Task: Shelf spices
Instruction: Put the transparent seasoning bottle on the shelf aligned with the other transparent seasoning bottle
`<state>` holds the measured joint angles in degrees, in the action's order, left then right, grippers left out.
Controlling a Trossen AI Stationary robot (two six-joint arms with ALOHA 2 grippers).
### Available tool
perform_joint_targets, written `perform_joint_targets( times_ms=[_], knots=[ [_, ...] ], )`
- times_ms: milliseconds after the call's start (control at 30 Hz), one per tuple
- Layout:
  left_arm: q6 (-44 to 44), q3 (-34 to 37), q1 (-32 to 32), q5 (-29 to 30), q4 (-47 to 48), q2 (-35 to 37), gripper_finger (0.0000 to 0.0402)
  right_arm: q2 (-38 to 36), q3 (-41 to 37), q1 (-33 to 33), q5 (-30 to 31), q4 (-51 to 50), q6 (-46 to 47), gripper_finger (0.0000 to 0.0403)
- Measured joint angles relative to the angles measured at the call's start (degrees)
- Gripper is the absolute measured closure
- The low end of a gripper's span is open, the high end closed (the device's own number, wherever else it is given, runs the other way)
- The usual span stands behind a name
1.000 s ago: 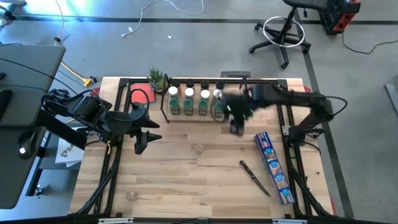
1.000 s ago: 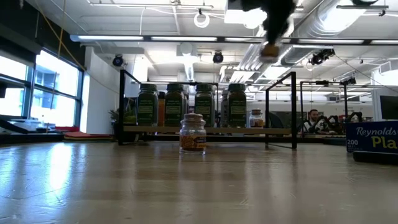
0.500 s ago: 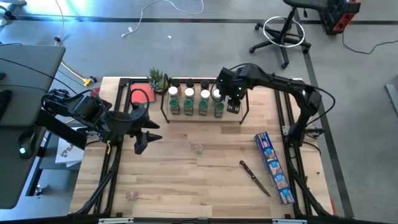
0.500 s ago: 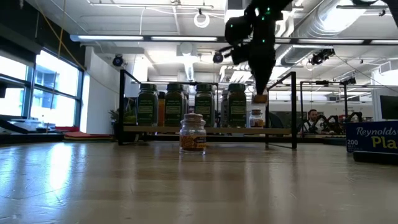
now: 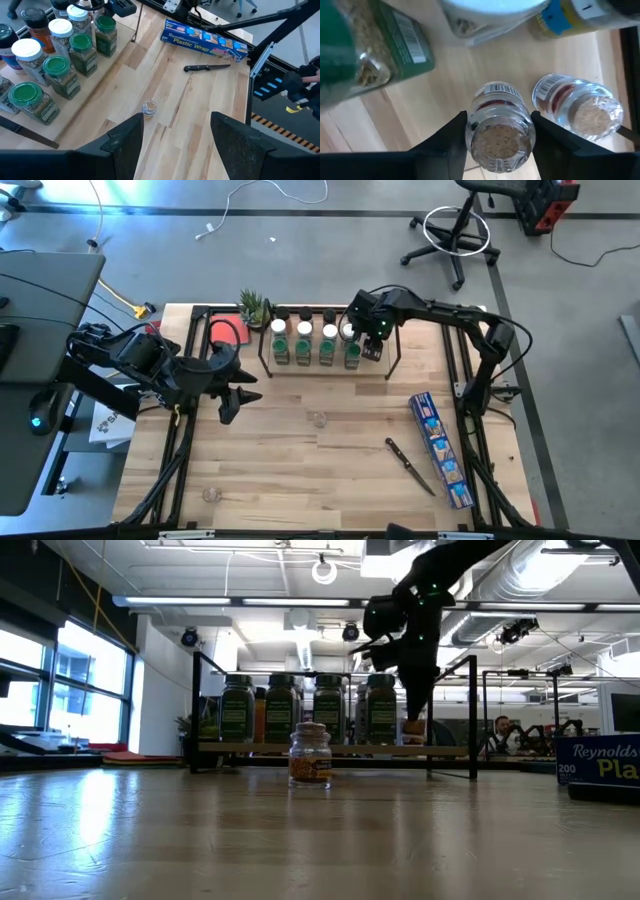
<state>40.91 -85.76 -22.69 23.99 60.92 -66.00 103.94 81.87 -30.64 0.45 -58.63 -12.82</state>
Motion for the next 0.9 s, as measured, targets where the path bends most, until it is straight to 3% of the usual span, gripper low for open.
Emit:
perform_joint_targets(
  times_ms=[900],
  knots=[
    [0.02,0.0,0.36,-0.94,-0.89,0.0,0.0177,0.0,-0.25,-0.12,3.13,-0.46,-0.66,0.0188]
  ],
)
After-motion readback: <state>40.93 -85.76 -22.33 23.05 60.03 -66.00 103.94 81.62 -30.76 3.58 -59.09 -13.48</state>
